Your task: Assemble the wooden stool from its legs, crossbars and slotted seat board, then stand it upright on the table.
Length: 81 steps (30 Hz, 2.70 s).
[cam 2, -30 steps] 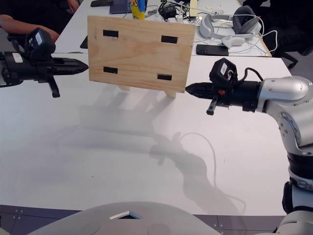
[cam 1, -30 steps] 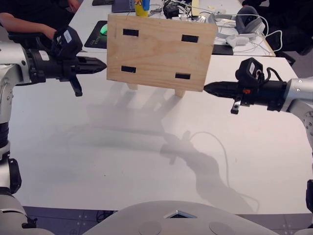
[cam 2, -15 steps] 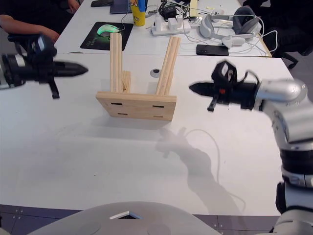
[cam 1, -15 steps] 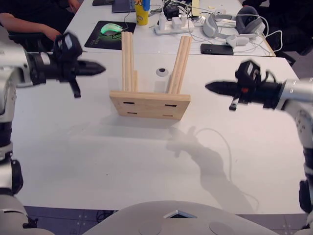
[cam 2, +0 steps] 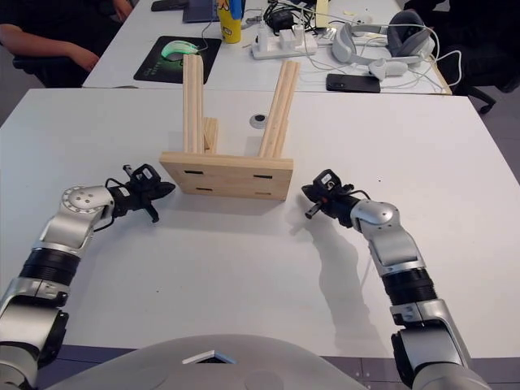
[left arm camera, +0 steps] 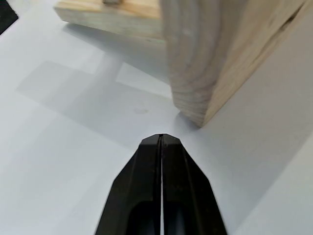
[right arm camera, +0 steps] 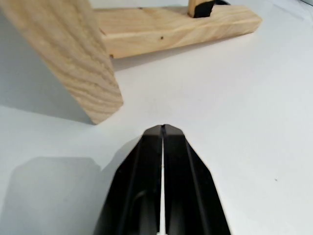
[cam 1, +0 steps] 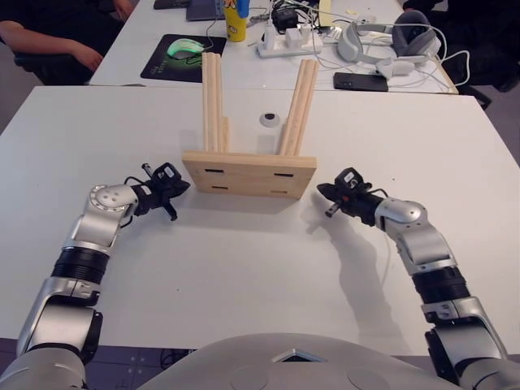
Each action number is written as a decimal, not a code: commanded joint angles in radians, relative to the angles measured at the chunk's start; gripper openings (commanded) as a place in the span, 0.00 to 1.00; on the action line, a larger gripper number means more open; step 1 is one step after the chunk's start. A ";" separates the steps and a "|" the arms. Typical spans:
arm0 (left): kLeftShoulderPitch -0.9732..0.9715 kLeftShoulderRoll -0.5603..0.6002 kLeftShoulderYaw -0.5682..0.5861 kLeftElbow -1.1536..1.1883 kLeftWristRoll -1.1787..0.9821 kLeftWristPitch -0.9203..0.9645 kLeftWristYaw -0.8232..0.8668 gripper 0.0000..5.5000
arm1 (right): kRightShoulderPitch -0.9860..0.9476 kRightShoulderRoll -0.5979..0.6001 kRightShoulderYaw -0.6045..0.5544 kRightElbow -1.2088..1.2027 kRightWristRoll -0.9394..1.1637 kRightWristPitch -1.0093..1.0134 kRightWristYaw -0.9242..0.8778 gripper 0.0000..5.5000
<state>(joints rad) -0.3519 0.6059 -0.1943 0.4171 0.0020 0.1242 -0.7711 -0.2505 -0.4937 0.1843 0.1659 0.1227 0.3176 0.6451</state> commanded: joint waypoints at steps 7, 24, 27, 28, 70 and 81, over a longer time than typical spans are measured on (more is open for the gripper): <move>-0.050 -0.064 -0.022 0.058 0.040 -0.047 -0.010 0.00 | -0.025 0.074 0.062 0.011 -0.039 -0.010 0.035 0.00; 0.098 0.132 0.026 -0.633 -0.165 0.395 -0.288 0.00 | 0.081 -0.084 0.001 -0.384 0.087 0.236 0.186 0.00; 0.091 0.190 0.070 -0.724 -0.206 0.479 -0.319 0.00 | 0.121 -0.149 -0.062 -0.538 0.157 0.347 0.213 0.00; 0.087 0.202 0.084 -0.740 -0.217 0.499 -0.323 0.00 | 0.129 -0.165 -0.080 -0.576 0.179 0.378 0.221 0.00; -0.255 0.255 0.263 -0.760 -0.450 0.715 -0.276 0.00 | -0.271 -0.351 -0.240 -0.624 0.399 0.555 0.299 0.00; -0.393 0.239 0.203 -0.628 -0.396 0.631 -0.284 0.00 | -0.398 -0.354 -0.184 -0.505 0.349 0.482 0.327 0.00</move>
<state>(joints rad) -0.6626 0.8792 0.0377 -0.2135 -0.3597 0.8250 -1.0166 -0.5777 -0.8861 -0.0380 -0.3302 0.4378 0.8628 0.9174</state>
